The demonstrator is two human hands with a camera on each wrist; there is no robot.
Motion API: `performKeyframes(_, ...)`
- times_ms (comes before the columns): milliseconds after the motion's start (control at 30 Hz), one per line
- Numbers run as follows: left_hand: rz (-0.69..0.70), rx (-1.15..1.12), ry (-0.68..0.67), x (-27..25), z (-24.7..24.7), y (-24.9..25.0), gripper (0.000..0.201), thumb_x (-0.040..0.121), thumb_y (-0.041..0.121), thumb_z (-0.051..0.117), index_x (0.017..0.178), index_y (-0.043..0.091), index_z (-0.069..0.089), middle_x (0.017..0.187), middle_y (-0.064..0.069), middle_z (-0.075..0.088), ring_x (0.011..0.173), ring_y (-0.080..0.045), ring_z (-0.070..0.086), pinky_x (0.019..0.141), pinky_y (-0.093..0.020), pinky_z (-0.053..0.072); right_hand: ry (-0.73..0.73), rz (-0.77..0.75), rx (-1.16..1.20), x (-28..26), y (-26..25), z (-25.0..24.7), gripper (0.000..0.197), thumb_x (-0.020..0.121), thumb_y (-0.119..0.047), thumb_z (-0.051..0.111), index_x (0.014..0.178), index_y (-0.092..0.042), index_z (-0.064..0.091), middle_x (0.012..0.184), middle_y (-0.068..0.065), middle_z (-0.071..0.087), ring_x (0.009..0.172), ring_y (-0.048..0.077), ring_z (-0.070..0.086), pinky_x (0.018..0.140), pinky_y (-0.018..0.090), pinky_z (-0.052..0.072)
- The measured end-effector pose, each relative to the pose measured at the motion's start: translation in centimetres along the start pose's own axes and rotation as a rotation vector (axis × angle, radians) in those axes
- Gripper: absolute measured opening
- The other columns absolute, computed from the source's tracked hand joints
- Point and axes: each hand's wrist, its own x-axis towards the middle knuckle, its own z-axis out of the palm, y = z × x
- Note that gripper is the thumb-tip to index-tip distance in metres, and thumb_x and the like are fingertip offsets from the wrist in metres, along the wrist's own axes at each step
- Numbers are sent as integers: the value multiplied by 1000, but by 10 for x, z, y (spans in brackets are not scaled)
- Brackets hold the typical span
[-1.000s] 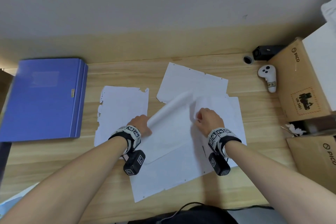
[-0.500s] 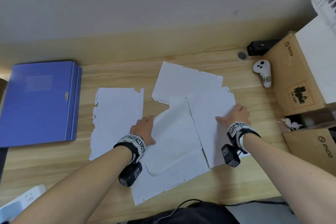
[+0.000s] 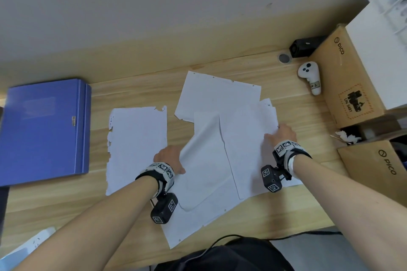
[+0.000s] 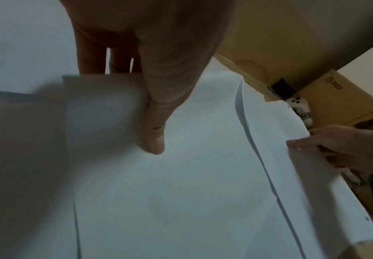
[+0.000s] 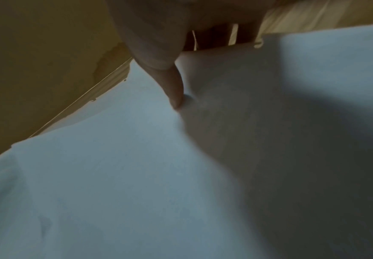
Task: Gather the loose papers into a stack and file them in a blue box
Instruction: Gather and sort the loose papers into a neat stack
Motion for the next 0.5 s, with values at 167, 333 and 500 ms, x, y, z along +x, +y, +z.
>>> performKeyframes(167,78,-42,66,-13,-28,-6,35,78,28,70,108,16,57,99,-2,58,86,-24,56,71,-30,45,6,12,107,-8,1,-10,7,83,-9,50,89,-9,52,88,14,59,79,33,54,66,33,39)
performKeyframes(333,176,9,393,-36,-96,-29,25,82,21,57,107,19,62,101,-8,67,96,-34,62,71,-32,42,24,5,117,-18,-4,-16,14,83,-3,45,72,-11,44,83,15,55,73,32,51,56,29,33)
performKeyframes(500,236,2,655,-66,-172,-43,9,80,16,56,83,24,57,75,-4,60,76,-33,62,58,-31,41,-6,-35,132,-32,-10,-25,9,80,-7,46,76,-10,53,77,12,59,70,32,58,57,29,39)
